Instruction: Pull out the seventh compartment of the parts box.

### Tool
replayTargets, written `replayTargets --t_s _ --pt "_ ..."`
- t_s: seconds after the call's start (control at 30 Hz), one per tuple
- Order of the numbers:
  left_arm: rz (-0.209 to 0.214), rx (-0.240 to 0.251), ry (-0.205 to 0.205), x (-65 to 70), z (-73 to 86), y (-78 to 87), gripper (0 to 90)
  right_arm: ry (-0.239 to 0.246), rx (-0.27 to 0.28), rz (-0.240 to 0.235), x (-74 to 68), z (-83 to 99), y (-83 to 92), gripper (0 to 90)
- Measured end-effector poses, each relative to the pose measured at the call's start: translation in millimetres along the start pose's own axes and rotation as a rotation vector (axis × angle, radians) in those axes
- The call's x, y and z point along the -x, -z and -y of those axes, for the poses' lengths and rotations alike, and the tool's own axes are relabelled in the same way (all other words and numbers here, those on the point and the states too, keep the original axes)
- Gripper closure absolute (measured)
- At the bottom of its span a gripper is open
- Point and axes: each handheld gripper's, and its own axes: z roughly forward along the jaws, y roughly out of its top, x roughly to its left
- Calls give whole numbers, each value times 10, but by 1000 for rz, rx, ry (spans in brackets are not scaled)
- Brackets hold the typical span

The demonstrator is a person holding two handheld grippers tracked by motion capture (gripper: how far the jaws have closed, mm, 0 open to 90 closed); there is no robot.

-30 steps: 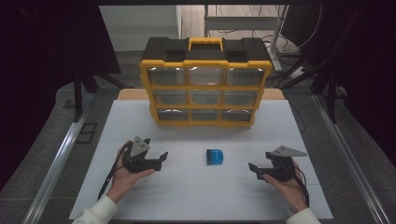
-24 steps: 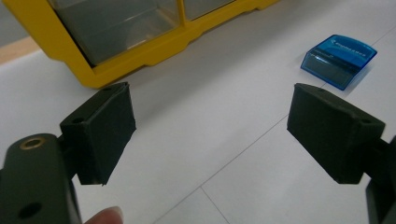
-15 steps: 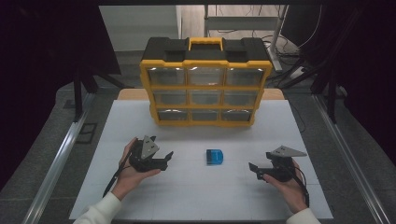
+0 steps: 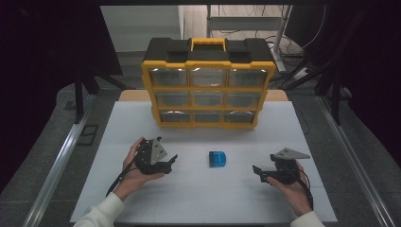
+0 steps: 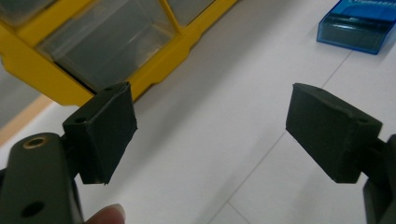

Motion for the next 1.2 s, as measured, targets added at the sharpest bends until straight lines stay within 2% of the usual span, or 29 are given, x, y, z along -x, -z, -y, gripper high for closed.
replayTargets --t_s 0.2,0.43,1.2 --pt "-36 -1 -61 7 -24 -38 163 4 -2 5 -5 1 3 138" --pt "-58 -8 -118 21 -36 -102 162 8 -6 10 -7 2 -2 138" --pt "-115 -22 -219 18 -76 -273 155 14 -8 12 -8 3 -5 138"
